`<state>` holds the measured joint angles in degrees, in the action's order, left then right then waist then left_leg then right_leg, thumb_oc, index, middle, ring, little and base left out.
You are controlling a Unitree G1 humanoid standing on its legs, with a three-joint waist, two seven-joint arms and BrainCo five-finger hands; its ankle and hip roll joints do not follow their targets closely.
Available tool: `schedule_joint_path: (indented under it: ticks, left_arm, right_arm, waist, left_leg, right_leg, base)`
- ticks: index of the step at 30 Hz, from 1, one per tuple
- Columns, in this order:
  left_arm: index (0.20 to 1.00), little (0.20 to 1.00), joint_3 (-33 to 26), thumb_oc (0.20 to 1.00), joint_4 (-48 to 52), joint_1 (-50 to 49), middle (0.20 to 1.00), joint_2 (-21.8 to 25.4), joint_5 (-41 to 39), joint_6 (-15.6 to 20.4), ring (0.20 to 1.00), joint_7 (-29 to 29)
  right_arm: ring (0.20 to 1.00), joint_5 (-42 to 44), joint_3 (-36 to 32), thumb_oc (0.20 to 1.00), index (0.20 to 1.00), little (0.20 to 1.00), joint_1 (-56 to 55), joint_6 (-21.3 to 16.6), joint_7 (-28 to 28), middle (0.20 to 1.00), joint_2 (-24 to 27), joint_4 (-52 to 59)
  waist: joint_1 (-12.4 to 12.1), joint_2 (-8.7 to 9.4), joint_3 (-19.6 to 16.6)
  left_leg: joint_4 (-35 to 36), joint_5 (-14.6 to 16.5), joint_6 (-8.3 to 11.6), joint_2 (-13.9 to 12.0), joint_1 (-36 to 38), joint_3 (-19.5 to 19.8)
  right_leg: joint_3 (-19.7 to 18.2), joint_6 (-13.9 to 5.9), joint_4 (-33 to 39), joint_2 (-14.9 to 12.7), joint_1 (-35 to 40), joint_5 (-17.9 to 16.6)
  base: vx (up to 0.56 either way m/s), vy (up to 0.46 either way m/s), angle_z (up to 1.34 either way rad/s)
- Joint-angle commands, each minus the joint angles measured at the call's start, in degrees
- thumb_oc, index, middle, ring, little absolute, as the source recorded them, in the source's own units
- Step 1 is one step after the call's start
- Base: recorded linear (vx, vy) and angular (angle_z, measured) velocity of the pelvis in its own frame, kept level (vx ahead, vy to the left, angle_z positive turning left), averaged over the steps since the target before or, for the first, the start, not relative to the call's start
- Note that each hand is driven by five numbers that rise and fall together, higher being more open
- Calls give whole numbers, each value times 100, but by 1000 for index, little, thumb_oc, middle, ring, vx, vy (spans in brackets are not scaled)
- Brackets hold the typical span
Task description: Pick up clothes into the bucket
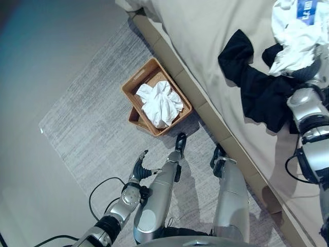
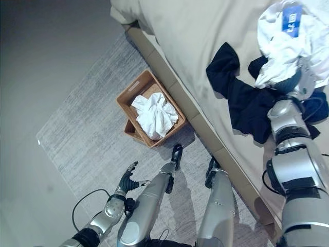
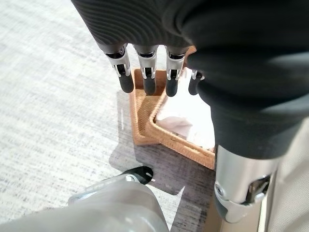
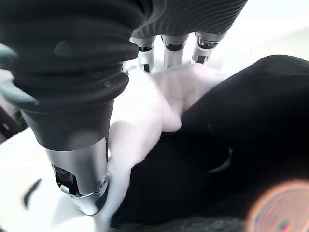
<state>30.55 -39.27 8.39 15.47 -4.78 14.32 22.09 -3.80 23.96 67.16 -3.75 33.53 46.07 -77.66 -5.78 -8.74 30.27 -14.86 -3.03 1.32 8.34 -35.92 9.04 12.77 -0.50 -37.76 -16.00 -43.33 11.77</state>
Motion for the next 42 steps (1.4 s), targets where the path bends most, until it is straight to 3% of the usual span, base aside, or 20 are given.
schedule_joint_path:
  ticks: [1,2,3,8,17,20,21,25,29,34,42]
  left_arm:
    - [1000,1000,256,1000,314,-306,1000,123,-166,40,1000,120]
    - [1000,1000,274,1000,370,-316,1000,128,-158,23,1000,93]
    - [1000,1000,302,1000,360,-299,1000,119,-156,7,1000,75]
    - [1000,1000,462,1000,384,-128,1000,-3,-178,-75,1000,20]
    - [1000,1000,502,1000,214,78,1000,-76,-69,-108,1000,-12]
    - [1000,1000,313,1000,-95,129,1000,38,14,-91,1000,-11]
    - [1000,1000,250,1000,-187,151,1000,72,33,-79,1000,2]
    - [1000,1000,-32,1000,-626,104,1000,187,72,-120,1000,2]
    - [1000,1000,-165,1000,-856,-69,1000,247,84,-156,1000,-111]
    - [1000,1000,-527,1000,-1420,-396,1000,245,174,-261,1000,-248]
    - [1000,1000,-688,1000,-2071,-711,1000,82,558,-438,1000,-589]
  right_arm:
    - [674,37,386,674,674,674,390,223,-86,674,624,-257]
    - [294,34,438,294,294,294,485,241,-223,294,675,-292]
    - [200,142,421,200,200,200,629,265,-199,200,688,-311]
    - [200,404,393,200,200,200,721,200,-205,200,804,-258]
    - [200,692,478,200,200,200,913,2,-94,200,889,190]
    - [200,499,803,200,200,200,1238,-102,16,200,866,644]
    - [200,572,819,200,200,200,1349,-146,49,200,834,779]
    - [200,604,969,200,200,200,1741,-271,194,200,780,1358]
    - [200,547,1031,200,200,200,1834,-330,188,200,804,1620]
    - [200,226,1163,200,200,200,2091,-343,289,200,787,2374]
    - [200,-9,803,200,200,200,1767,-405,193,200,908,3248]
  waist:
    - [-71,-193,-47]
    - [-71,-197,-47]
    - [-71,-194,-47]
    - [-25,-178,-47]
    - [137,-32,-47]
    - [213,191,-47]
    - [222,223,-47]
    - [310,509,-48]
    - [352,665,-230]
    - [461,969,-780]
    - [504,1177,-1498]
  left_leg:
    - [-371,349,-81,43,-62,215]
    - [-307,314,-77,36,-77,226]
    - [-226,275,-72,35,-67,248]
    - [207,70,-37,45,65,370]
    - [464,23,-26,-1,524,387]
    - [444,86,-1,-112,815,275]
    - [445,-56,-9,-161,788,233]
    - [446,53,18,-303,1280,61]
    - [467,149,32,-379,1620,-17]
    - [439,436,36,-506,2246,-349]
    - [465,704,54,-651,2909,-740]
  right_leg:
    - [-224,-289,-180,-31,268,154]
    - [-210,-289,-164,-45,227,153]
    - [-212,-293,-156,-38,201,150]
    - [-109,-324,-1,-103,246,124]
    - [-56,-383,319,-116,693,-20]
    - [-90,-434,677,38,1099,-199]
    - [-28,-405,843,90,1146,-444]
    - [-106,-469,1300,305,1756,-655]
    - [-141,-511,1637,416,2188,-759]
    - [-364,-584,2241,661,2889,-909]
    - [-556,-668,2961,889,3666,-1057]
  base:
    - [10,-3,18]
    - [19,-1,11]
    - [16,-5,5]
    - [11,-19,8]
    - [1,-1,5]
    - [-31,34,-7]
    - [-87,56,-24]
    - [-4,20,-28]
    - [53,26,-38]
    - [103,48,-35]
    - [96,4,-35]
